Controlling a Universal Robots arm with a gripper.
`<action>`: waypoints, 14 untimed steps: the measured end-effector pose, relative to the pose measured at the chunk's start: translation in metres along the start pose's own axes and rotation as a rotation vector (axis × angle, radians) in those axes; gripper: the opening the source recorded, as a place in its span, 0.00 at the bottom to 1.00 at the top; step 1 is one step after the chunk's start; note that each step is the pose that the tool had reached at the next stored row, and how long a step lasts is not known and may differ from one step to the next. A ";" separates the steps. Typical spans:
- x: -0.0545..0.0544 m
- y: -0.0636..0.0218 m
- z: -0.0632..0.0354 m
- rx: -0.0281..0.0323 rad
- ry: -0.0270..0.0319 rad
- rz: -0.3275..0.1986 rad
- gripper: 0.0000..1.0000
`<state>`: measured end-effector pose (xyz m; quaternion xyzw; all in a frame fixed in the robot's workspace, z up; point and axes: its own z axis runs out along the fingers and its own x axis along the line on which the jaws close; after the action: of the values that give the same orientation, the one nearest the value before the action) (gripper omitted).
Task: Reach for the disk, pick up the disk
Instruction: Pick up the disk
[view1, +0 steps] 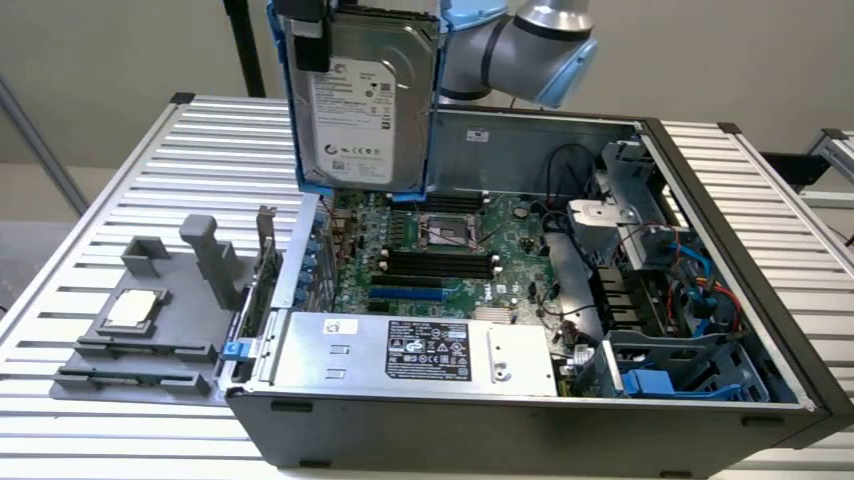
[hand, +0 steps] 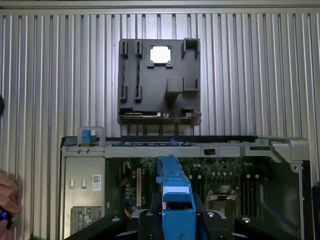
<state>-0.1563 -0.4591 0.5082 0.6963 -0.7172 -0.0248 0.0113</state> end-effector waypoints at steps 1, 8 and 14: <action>0.001 -0.0039 -0.0002 0.0000 0.0000 0.000 0.33; 0.011 -0.0314 -0.0017 0.0000 0.0000 0.000 0.33; 0.018 -0.0548 -0.0030 0.0002 -0.0001 0.000 0.33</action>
<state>-0.1019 -0.4784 0.5081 0.6964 -0.7172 -0.0247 0.0112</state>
